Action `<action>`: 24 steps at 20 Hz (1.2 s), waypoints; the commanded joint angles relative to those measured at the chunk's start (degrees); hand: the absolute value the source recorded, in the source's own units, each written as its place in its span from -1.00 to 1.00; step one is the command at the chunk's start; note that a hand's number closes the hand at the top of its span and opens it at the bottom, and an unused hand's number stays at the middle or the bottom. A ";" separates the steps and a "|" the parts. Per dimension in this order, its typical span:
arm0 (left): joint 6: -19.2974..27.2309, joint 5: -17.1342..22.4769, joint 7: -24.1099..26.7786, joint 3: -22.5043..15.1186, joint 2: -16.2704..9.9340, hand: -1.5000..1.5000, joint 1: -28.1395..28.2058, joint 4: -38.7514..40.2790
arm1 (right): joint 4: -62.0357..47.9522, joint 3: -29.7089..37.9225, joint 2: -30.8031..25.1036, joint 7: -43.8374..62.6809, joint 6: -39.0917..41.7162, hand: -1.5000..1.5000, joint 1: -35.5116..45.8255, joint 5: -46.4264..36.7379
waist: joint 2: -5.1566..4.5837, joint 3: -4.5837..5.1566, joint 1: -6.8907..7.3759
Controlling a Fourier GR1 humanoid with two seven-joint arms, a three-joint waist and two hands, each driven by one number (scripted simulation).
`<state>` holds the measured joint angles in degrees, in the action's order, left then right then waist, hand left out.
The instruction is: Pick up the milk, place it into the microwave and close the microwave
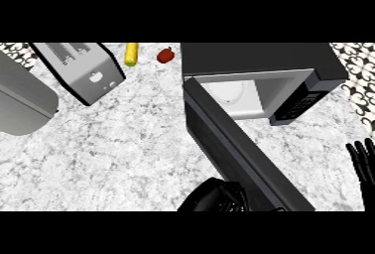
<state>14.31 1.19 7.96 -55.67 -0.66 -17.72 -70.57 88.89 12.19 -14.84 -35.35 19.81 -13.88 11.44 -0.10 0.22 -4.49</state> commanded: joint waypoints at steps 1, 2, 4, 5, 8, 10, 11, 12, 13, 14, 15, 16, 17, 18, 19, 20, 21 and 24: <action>9.12 5.83 0.56 -6.64 0.62 1.00 -3.09 2.21 | 6.11 0.12 -1.20 2.74 3.44 -1.00 -3.40 3.74 | -0.26 0.05 -1.37; 10.22 6.81 -0.46 -5.20 0.62 1.00 -5.36 1.88 | 6.57 0.34 -2.35 2.97 4.80 -1.00 -2.88 4.65 | -0.36 0.08 -2.20; 13.73 9.59 0.67 -5.87 0.62 1.00 -6.26 0.72 | 6.62 1.73 -3.47 3.54 5.32 -1.00 -2.68 6.08 | -0.53 0.08 -2.65; 14.15 11.39 2.60 -5.39 0.62 1.00 -6.82 1.66 | 7.91 0.98 -3.26 5.03 5.21 -1.00 -1.61 6.67 | -0.72 0.13 -2.36; 18.04 14.39 2.57 -5.85 0.63 1.00 -9.24 0.41 | 10.35 -0.24 -3.79 5.31 7.39 -1.00 -2.79 7.59 | -0.68 0.15 -3.89; 19.22 15.72 3.95 -5.11 0.63 1.00 -11.56 1.72 | 11.67 -0.53 -5.45 6.64 8.90 -1.00 -1.30 8.72 | -0.98 0.21 -4.31; 19.83 16.33 6.19 -5.06 0.63 1.00 -12.03 3.20 | 10.78 0.34 -6.79 5.27 11.13 -1.00 -1.84 9.60 | -1.08 0.10 -4.32; 19.73 17.92 5.43 -4.64 0.63 1.00 -13.82 2.06 | 12.61 -1.24 -6.80 7.02 11.55 -1.00 -1.53 9.97 | -1.11 0.19 -4.77; 20.68 18.39 6.24 -4.92 0.64 1.00 -13.54 3.74 | 12.04 -1.20 -7.06 6.66 11.84 -1.00 -1.79 9.55 | -1.47 0.17 -5.59; 20.89 18.98 6.31 -3.47 0.64 1.00 -15.80 4.08 | 13.73 -1.02 -8.01 8.27 11.68 -1.00 -0.46 10.50 | -1.47 0.28 -5.47; 20.53 20.29 6.45 -3.45 0.64 1.00 -16.63 4.52 | 14.26 -1.20 -8.41 8.15 12.94 -1.00 -1.34 11.26 | -1.54 0.25 -6.56; 21.12 21.32 5.97 -2.52 0.64 1.00 -18.35 5.00 | 13.87 -0.98 -8.81 8.07 13.70 -1.00 -1.62 11.89 | -1.61 0.15 -6.98; 22.08 21.89 4.97 -2.34 0.64 1.00 -20.01 5.17 | 14.91 -1.79 -8.82 8.81 13.61 -1.00 -0.95 11.84 | -1.61 0.17 -7.28; 22.47 23.18 4.99 -2.01 0.64 1.00 -20.67 5.03 | 15.01 -1.15 -9.09 8.77 13.64 -1.00 -0.47 12.72 | -1.77 0.16 -7.97; 22.55 24.40 5.17 -1.30 0.64 1.00 -20.96 6.63 | 15.44 -1.09 -9.48 9.39 13.95 -1.00 -0.33 13.65 | -2.04 0.18 -8.05; 23.34 24.59 5.36 -0.20 0.64 1.00 -22.69 7.41 | 15.47 -1.26 -9.67 9.87 14.32 -1.00 -0.57 14.30 | -2.13 0.16 -8.53; 23.85 25.72 4.71 0.01 0.64 1.00 -23.14 8.38 | 16.24 -1.65 -9.08 9.69 14.24 -1.00 -1.39 14.33 | -2.14 0.13 -9.60; 25.41 28.28 4.63 1.60 0.65 1.00 -25.14 10.35 | 17.52 -1.41 -10.36 10.88 14.96 -1.00 -0.65 16.21 | -2.52 0.17 -10.58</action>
<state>37.73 26.39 12.80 -56.33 -0.21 -39.50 -62.39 104.86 10.93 -24.25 -25.55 33.79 -14.58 25.89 -2.29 0.38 -13.39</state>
